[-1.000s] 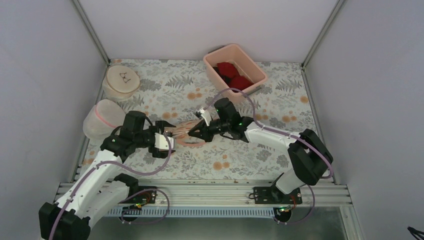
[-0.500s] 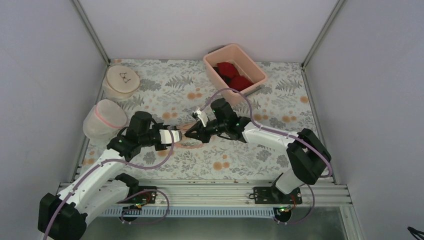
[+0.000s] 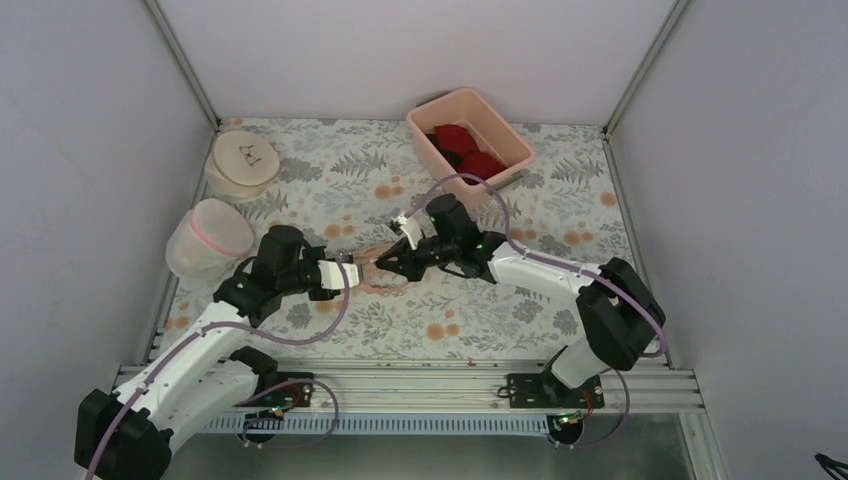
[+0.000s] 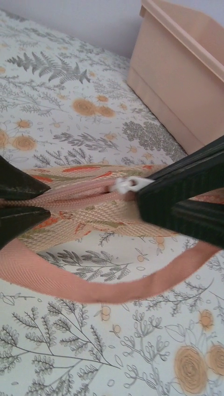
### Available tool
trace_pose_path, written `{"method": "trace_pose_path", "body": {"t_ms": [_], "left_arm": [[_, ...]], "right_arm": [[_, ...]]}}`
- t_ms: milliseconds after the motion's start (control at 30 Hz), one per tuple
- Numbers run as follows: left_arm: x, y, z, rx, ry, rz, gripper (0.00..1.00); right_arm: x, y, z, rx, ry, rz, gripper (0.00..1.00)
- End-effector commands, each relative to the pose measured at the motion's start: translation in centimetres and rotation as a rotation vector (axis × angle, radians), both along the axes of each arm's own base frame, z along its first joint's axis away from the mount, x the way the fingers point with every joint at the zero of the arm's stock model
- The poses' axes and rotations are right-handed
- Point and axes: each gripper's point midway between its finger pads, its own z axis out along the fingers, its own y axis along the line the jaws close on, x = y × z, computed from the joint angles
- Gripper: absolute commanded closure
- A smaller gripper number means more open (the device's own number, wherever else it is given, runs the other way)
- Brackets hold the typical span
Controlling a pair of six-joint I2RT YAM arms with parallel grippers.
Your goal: Unzip the laundry bag and remove the bra
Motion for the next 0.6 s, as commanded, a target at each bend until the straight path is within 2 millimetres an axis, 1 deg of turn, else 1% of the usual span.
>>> {"method": "trace_pose_path", "body": {"t_ms": [0, 167, 367, 467, 567], "left_arm": [[0.2, 0.7, -0.6, 0.062, -0.064, -0.008, 0.98], [0.4, 1.0, -0.8, 0.091, -0.095, -0.010, 0.98], [0.7, 1.6, -1.2, 0.141, -0.136, -0.008, 0.98], [0.8, 1.8, -1.2, 0.149, -0.149, -0.002, 0.98], [1.0, 1.9, -1.1, 0.147, -0.158, 0.002, 0.98]], "right_arm": [[1.8, -2.8, -0.6, -0.045, 0.004, -0.117, 0.96], [2.4, -5.5, -0.8, -0.069, 0.007, -0.200, 0.96], [3.5, -9.2, -1.6, -0.095, 0.015, -0.293, 0.96], [3.7, -10.2, -1.9, -0.106, 0.019, -0.313, 0.96], [3.7, -10.7, -2.1, -0.113, 0.022, -0.314, 0.96]]}}
